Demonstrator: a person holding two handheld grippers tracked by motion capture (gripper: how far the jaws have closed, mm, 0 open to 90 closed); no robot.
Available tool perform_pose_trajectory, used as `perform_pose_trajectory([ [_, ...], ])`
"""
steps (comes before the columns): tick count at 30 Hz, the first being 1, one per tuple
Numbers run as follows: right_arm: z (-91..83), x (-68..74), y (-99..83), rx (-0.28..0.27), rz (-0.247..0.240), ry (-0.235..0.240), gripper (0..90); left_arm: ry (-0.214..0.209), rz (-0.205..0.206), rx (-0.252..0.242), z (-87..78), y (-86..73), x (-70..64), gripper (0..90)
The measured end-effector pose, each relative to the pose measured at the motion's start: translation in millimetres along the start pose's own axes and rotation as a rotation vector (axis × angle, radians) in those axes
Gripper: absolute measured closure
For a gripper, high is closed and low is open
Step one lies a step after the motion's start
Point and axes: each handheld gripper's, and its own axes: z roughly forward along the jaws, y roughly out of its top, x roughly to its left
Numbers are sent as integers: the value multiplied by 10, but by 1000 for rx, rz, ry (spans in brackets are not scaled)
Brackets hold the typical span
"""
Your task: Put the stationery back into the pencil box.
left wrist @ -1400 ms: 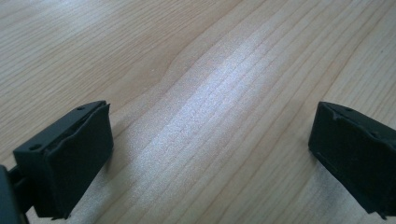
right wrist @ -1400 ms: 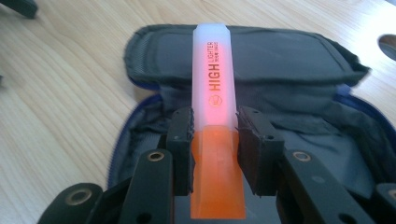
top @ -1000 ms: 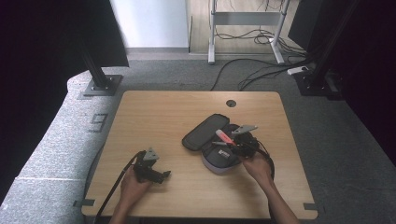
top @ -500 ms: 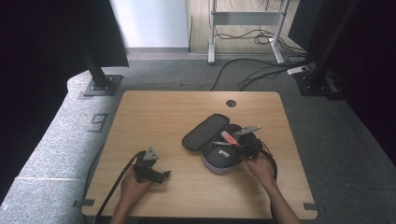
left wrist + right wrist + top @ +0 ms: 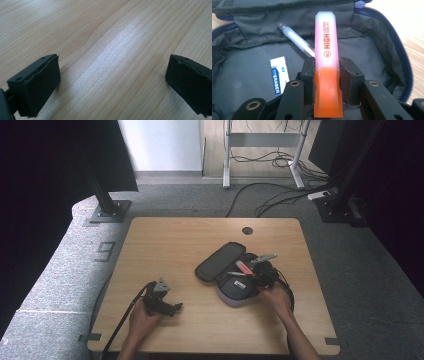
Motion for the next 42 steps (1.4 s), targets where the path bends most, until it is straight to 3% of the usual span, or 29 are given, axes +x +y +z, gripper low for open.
perform_pose_trajectory([
  [10, 7, -6, 35, -2, -12, -8, 470, 0, 0, 0, 0, 0, 0, 0],
  [13, 4, -7, 41, 2, -23, -13, 385, 0, 0, 0, 0, 0, 0, 0],
  [19, -3, -21, 48, 6, -36, 20, 180, 0, 0, 0, 0, 0, 0, 0],
  [25, -51, -3, 37, -5, -40, 31, 133, 0, 0, 0, 0, 0, 0, 0],
  [32, -149, 53, 29, -13, -80, 33, 94, 0, 0, 0, 0, 0, 0, 0],
  [37, -211, 73, 21, -10, -94, 19, 6, 0, 0, 0, 0, 0, 0, 0],
  [42, -291, 84, 3, -21, -97, 6, 0, 0, 0, 0, 0, 0, 0, 0],
])
